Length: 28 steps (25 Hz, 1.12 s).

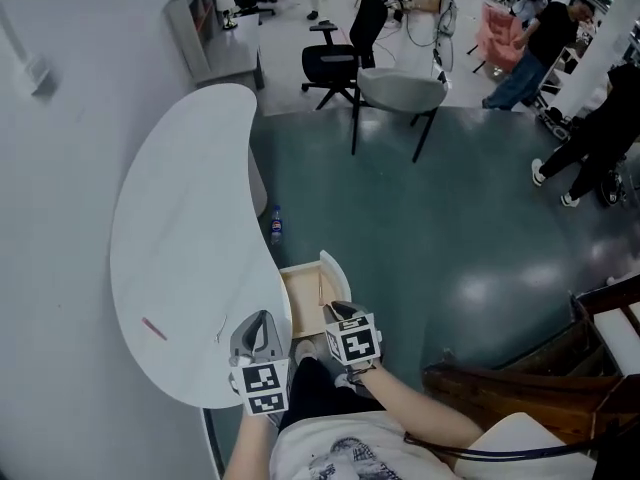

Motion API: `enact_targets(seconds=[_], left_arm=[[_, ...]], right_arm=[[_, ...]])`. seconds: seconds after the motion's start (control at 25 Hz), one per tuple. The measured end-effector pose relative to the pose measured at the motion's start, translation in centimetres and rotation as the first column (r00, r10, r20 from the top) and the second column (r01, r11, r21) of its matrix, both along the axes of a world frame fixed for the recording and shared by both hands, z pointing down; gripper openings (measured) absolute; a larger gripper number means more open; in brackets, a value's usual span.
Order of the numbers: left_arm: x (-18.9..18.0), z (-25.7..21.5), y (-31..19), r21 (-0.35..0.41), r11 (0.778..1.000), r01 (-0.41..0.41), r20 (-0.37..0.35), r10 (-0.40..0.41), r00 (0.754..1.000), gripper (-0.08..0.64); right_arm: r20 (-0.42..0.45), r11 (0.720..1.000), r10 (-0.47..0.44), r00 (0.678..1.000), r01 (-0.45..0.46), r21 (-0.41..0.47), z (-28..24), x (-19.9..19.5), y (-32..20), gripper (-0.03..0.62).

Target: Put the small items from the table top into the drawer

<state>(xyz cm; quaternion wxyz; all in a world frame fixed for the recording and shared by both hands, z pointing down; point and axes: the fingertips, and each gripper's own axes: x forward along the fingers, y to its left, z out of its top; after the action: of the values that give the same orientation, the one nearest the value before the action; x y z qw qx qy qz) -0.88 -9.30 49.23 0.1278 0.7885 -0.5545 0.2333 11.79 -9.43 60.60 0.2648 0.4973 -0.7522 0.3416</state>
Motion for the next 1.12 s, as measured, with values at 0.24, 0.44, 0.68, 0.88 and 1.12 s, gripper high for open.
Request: enact_targets(seconds=[0.24, 0.44, 0.68, 0.88, 1.12], left_arm=[[0.6, -3.4, 2.3, 0.053, 0.998, 0.034, -0.021, -0.033, 0.999, 0.025], [-0.2, -6.8, 5.3, 0.094, 0.993, 0.067, -0.032, -0.065, 0.997, 0.025], [-3.5, -10.1, 8.0, 0.145, 0.981, 0.126, -0.043, -0.121, 0.992, 0.025], [-7.4, -11.4, 9.7, 0.166, 0.970, 0.175, -0.050, -0.169, 0.984, 0.025], [-12.7, -12.7, 10.9, 0.200, 0.960, 0.193, -0.072, -0.183, 0.981, 0.025]], right_arm=[[0.039, 0.993, -0.034, 0.999, 0.030, 0.111, -5.3, 0.5, 1.6, 0.061], [0.075, 0.978, -0.082, 0.994, 0.066, 0.198, -10.3, -0.6, 3.8, 0.061], [0.102, 0.955, -0.169, 0.980, 0.137, 0.262, -14.0, -3.3, 6.2, 0.061], [0.093, 0.935, -0.220, 0.971, 0.183, 0.303, -16.5, -6.4, 7.3, 0.061], [0.059, 0.888, -0.271, 0.961, 0.226, 0.401, -20.6, -12.5, 7.9, 0.061]])
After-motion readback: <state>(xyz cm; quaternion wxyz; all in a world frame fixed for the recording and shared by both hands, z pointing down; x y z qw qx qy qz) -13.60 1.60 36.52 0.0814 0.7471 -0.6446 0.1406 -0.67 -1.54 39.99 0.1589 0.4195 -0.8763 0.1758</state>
